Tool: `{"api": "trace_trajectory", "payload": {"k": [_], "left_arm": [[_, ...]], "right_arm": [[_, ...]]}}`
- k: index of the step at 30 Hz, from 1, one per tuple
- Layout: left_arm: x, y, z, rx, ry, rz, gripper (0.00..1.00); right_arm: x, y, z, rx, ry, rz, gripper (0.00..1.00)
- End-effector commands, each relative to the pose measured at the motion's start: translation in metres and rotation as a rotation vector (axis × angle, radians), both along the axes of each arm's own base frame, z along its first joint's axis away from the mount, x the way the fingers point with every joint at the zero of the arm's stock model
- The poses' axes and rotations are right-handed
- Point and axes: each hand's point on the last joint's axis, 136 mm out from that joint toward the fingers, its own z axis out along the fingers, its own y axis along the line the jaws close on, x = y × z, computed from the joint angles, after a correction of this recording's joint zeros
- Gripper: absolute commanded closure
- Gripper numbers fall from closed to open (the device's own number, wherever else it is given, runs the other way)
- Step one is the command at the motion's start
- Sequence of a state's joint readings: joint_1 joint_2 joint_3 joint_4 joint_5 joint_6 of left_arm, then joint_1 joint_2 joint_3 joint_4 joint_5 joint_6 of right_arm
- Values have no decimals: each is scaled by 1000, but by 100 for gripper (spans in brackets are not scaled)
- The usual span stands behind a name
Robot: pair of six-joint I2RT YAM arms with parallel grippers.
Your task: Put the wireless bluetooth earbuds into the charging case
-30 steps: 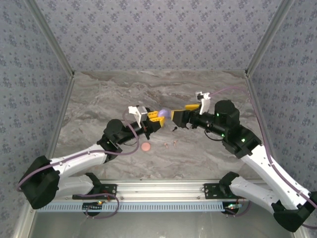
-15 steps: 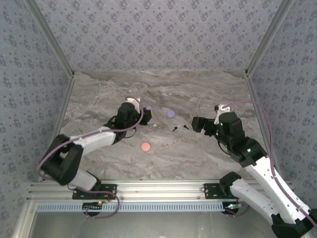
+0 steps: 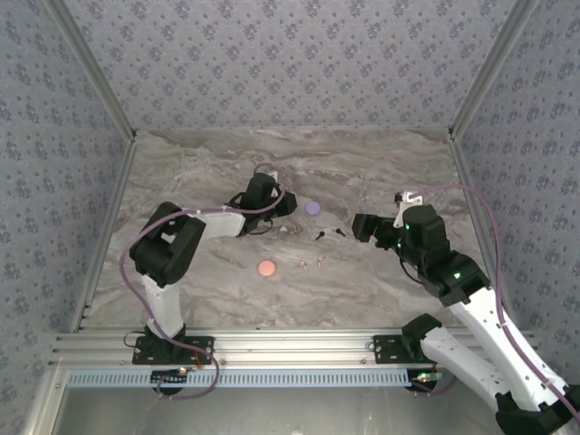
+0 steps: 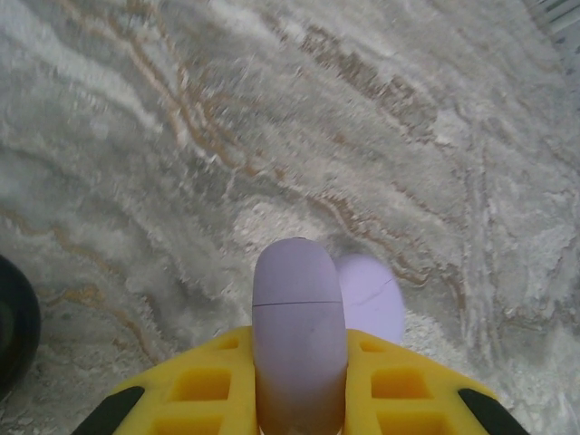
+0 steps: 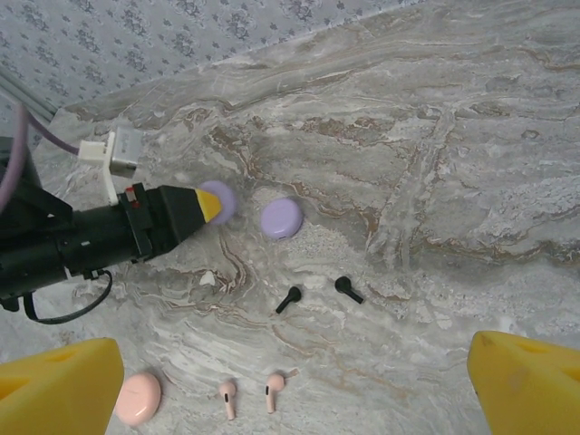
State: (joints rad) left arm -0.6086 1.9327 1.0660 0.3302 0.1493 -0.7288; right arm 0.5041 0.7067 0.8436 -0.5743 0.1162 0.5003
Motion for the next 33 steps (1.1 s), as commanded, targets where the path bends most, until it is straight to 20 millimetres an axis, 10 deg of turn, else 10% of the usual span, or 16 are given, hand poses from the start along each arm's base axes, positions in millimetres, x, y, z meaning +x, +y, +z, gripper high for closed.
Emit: {"api": "trace_trajectory", "payload": {"k": [1, 25, 33], "left_arm": [[5, -9, 6, -46, 25, 9, 99], [-5, 12, -23, 35, 81, 88, 57], [-16, 43, 32, 80, -58, 132, 43]], "right_arm": [[-4, -2, -8, 3, 26, -3, 0], [-4, -7, -6, -13, 45, 4, 0], [-1, 9, -4, -43, 33, 119, 0]]}}
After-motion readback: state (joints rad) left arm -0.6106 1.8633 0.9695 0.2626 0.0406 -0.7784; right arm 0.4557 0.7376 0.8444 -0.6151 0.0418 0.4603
